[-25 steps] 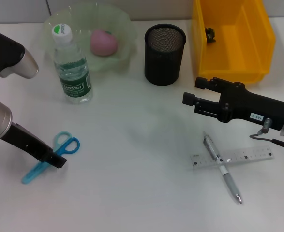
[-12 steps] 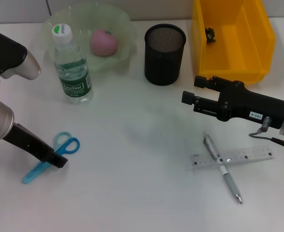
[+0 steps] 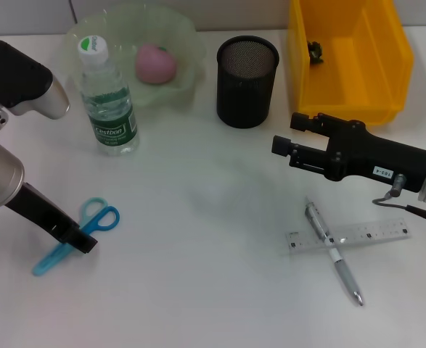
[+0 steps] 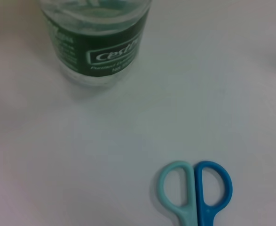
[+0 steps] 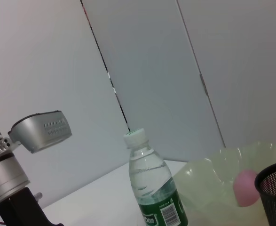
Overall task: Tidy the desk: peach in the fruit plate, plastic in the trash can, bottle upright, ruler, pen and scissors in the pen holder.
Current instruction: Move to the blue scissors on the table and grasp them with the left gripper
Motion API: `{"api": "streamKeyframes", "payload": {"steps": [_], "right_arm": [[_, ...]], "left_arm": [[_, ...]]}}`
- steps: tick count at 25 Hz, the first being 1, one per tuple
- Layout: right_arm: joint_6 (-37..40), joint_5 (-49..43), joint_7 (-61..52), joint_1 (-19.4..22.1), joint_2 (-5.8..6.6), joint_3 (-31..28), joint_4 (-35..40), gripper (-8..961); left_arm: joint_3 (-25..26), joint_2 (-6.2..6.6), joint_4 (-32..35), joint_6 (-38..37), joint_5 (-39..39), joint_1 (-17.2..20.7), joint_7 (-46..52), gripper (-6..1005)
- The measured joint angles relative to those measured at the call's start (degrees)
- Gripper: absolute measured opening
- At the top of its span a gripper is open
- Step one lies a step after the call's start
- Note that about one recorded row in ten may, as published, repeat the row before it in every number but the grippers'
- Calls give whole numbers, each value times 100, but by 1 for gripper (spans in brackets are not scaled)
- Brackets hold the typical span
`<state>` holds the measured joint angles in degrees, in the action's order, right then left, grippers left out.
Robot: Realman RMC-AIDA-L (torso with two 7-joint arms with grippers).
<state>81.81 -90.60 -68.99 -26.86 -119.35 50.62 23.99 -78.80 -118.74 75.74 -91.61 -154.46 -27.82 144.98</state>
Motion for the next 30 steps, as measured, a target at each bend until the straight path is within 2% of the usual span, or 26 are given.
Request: {"api": "streamKeyframes", "payload": {"steps": [12,30], "right_arm": [[-59,8,1,-21,0,0,-9,719],[-70,7,8,-39,0,1,-9,719]], "left_arm": [[-231,-9,-70,3,-14,-95,158,787],[-248,-9,-176,57,-152,-140,181,784]]}}
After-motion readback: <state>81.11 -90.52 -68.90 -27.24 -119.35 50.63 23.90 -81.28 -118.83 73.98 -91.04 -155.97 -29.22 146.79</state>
